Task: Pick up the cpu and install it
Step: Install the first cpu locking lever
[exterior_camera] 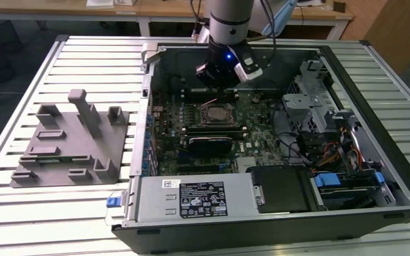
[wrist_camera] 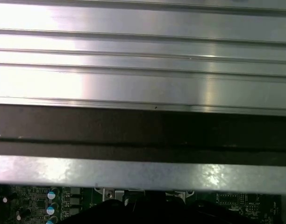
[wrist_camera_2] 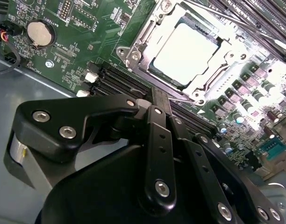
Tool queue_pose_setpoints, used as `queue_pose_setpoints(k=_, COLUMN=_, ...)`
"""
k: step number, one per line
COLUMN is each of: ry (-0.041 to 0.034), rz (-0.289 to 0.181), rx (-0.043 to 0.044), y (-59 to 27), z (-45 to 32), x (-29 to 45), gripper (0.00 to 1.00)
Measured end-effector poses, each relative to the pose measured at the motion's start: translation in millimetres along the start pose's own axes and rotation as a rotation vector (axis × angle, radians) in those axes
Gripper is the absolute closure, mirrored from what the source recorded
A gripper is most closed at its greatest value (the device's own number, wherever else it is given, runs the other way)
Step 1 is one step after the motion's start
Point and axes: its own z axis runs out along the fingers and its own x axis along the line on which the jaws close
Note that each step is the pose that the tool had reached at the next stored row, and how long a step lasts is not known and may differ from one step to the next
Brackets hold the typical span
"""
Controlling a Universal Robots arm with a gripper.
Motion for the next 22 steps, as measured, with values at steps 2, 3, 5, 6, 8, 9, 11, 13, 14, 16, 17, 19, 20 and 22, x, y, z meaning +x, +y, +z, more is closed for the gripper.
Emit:
queue_pose_setpoints(k=2, ry=0.0001, rz=0.0, rx=0.0, y=-0.1, z=0.7, x=-0.4, gripper=0.89)
queue_pose_setpoints(k=3, ry=0.0001, rz=0.0, rx=0.0001, y=-0.1, z=1.0, x=-0.6, gripper=0.89)
queue_pose_setpoints(k=5, ry=0.0001, rz=0.0, rx=0.0001, y=-0.1, z=1.4, x=-1.0, gripper=0.89)
queue_pose_setpoints(k=6, ry=0.0, rz=0.0, rx=0.0, y=-0.1, z=1.7, x=-1.4, gripper=0.89)
queue_pose_setpoints(k=8, ry=0.0, rz=0.0, rx=-0.0001, y=-0.2, z=2.3, x=-2.6, gripper=0.89)
queue_pose_setpoints(k=9, ry=0.0, rz=0.0, rx=-0.0001, y=-0.2, z=2.7, x=-3.0, gripper=0.89)
queue_pose_setpoints(k=11, ry=0.0001, rz=0.0, rx=0.0001, y=-0.3, z=3.2, x=-3.8, gripper=0.89)
queue_pose_setpoints(k=13, ry=0.0, rz=0.0, rx=0.0, y=-0.3, z=3.8, x=-4.5, gripper=0.89)
queue_pose_setpoints(k=14, ry=0.0, rz=0.0, rx=0.0, y=-0.3, z=4.1, x=-4.8, gripper=0.89)
queue_pose_setpoints(k=16, ry=0.0, rz=0.0, rx=-0.0001, y=-0.4, z=5.1, x=-5.4, gripper=0.89)
queue_pose_setpoints(k=17, ry=0.0001, rz=0.0, rx=0.0001, y=-0.4, z=5.6, x=-5.6, gripper=0.89)
queue_pose_setpoints(k=19, ry=0.0001, rz=0.0, rx=0.0001, y=-0.5, z=7.0, x=-6.1, gripper=0.89)
queue_pose_setpoints(k=20, ry=0.0001, rz=0.0, rx=0.0001, y=-0.6, z=7.7, x=-6.5, gripper=0.89)
queue_pose_setpoints(k=22, ry=0.0001, rz=0.0, rx=0.0, y=-0.7, z=9.3, x=-7.2, gripper=0.89)
